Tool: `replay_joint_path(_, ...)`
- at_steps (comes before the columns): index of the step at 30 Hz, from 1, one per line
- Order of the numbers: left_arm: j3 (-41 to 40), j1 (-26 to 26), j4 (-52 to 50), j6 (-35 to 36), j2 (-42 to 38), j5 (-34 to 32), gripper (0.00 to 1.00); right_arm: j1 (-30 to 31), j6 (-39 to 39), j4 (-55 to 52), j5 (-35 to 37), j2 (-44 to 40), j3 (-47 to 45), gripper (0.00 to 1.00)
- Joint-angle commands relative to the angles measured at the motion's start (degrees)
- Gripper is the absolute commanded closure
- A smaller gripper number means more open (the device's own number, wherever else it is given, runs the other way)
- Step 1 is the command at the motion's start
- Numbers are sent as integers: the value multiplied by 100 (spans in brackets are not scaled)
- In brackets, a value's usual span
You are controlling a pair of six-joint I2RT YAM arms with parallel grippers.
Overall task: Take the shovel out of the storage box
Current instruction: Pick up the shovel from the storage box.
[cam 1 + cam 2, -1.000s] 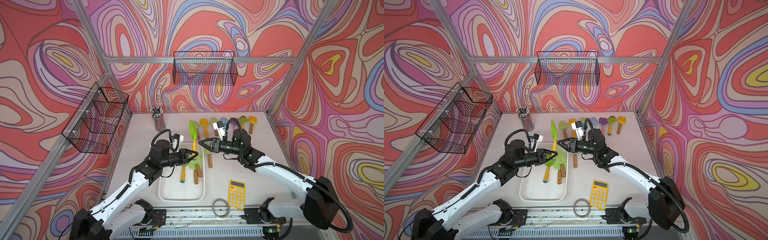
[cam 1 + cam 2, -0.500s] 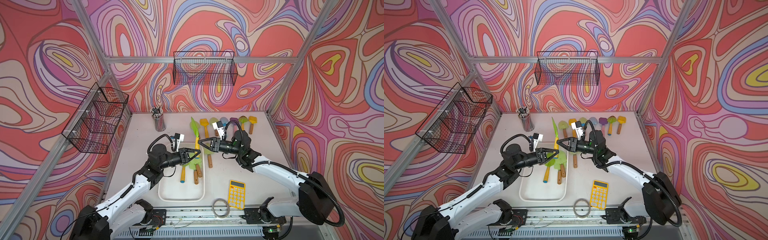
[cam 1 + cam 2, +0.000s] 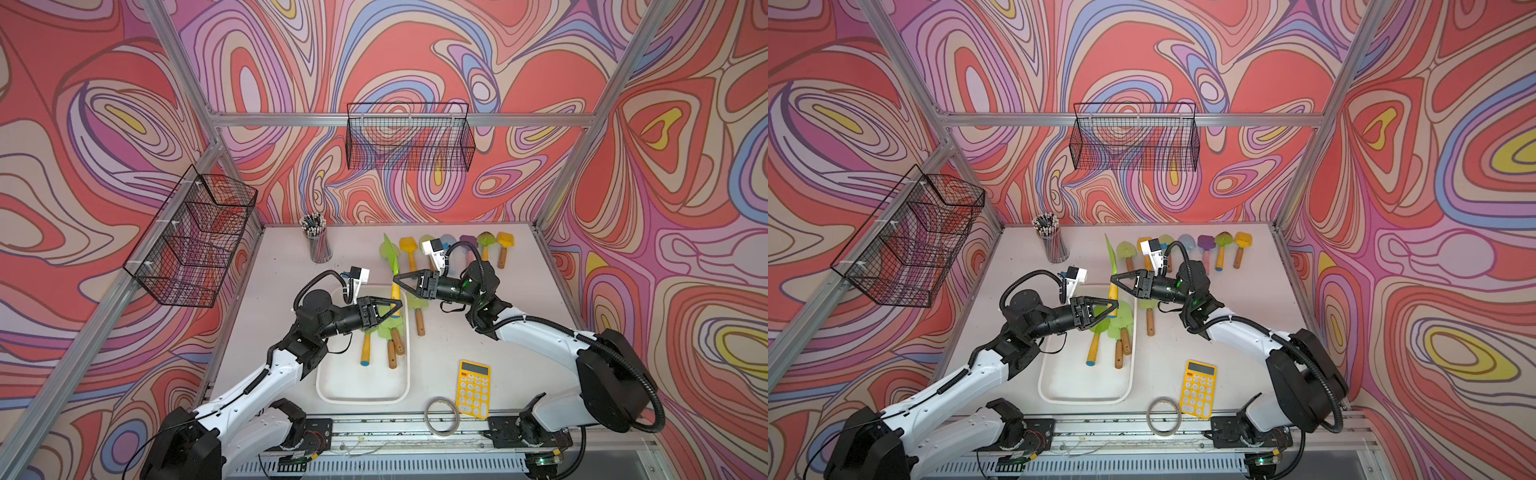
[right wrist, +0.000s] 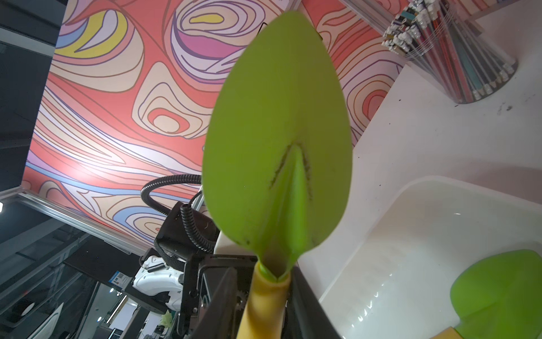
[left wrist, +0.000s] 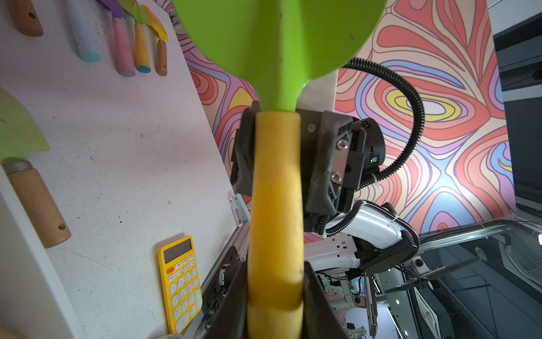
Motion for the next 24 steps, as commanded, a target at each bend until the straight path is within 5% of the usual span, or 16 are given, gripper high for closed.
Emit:
replay_joint_path(1,-68,20,467,-98,55,144,100,-25,614,976,-171,229,-17,69)
replay_joint_path(8,-68,22,549,-117,100,178,100,-38,958,1415,-240,433,-17,71)
replay_joint_path(12,-68,22,509,-102,107,187,99,-63,971,1416,-216,419,-56,84)
replay_joint_path(15,-68,22,272,28,39,140,83,-108,989,1386,-195,401,-53,89)
replay_joint_path(21,37,34,-868,608,-161,-31,33,-165,745,900,-139,236,-65,92)
replay_joint_path(24,221,64,-1698,1012,-347,-199,19,-226,585,588,-115,112,-119,92)
